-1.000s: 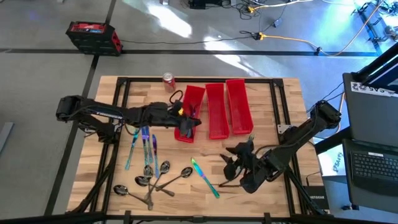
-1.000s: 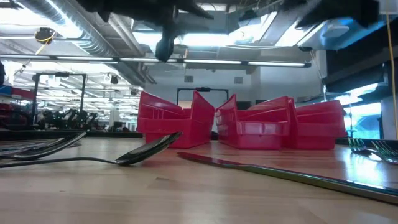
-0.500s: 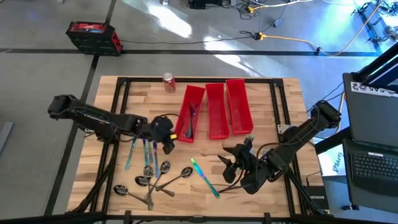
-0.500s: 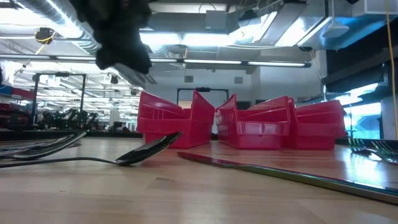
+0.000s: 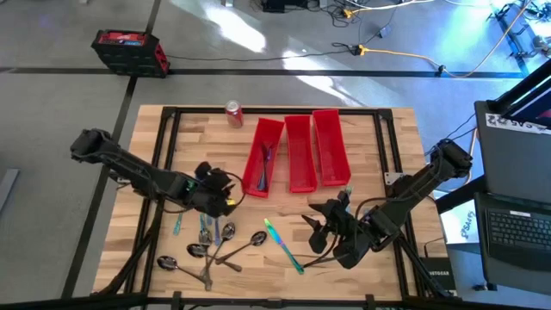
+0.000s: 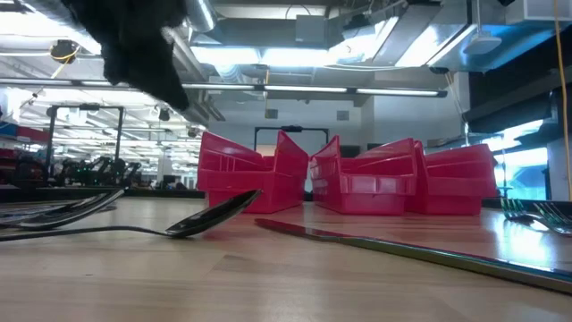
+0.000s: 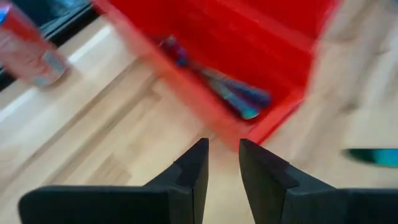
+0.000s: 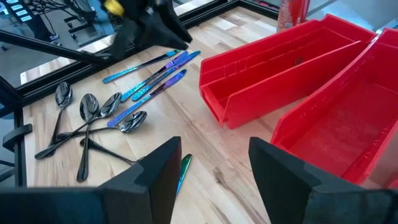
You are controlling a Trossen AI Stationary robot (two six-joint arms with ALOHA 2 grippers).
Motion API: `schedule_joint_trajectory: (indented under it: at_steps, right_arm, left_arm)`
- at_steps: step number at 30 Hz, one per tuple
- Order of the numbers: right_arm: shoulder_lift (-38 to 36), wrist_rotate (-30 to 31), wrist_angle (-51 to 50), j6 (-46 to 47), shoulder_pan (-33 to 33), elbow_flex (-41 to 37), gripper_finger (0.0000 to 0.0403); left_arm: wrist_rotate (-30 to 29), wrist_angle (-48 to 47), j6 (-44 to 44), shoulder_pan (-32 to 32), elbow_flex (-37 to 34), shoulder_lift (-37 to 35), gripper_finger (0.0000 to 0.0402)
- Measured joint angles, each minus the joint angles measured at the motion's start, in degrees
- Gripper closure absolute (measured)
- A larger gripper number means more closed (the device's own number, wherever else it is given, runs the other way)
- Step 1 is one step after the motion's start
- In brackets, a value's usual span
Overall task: Sort silverware
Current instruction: Adjust the center red bin
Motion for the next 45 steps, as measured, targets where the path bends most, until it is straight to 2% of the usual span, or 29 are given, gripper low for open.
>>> schedule_joint_trajectory:
  at_steps: [6, 12, 16, 30, 39, 41, 45]
  right_arm:
    - [0.00, 0.38, -0.37, -0.02, 0.00, 0.00, 0.0228]
    - [0.00, 0.33, -0.37, -0.02, 0.00, 0.00, 0.0228]
    - [0.00, 0.31, -0.53, -0.02, 0.00, 0.00, 0.0228]
    - [0.00, 1.54, -1.81, 0.01, 0.00, 0.00, 0.0228]
    - [0.00, 0.70, -2.73, -1.33, 0.00, -0.02, 0.0228]
    - [0.00, -0.55, -2.45, -2.30, 0.00, -0.02, 0.0228]
    - [0.34, -8.33, -0.20, -10.95, 0.04, -0.02, 0.0228]
  left_arm:
    - [0.35, 2.36, -2.04, -0.04, -0.04, 8.95, 0.0334]
    - [-1.95, 2.10, -7.72, 0.03, -0.04, 13.82, 0.0345]
    - [-2.26, 5.13, -8.05, 0.09, -0.04, 16.03, 0.0346]
    - [-2.27, 19.58, -4.83, 0.77, -0.01, 16.92, 0.0346]
    - [-2.50, 19.98, -4.79, 2.40, 0.00, 17.07, 0.0346]
    - [-2.51, 19.89, -4.79, 2.71, 0.00, 17.07, 0.0346]
    - [-2.02, 19.65, -5.02, 2.32, 0.00, 17.07, 0.0346]
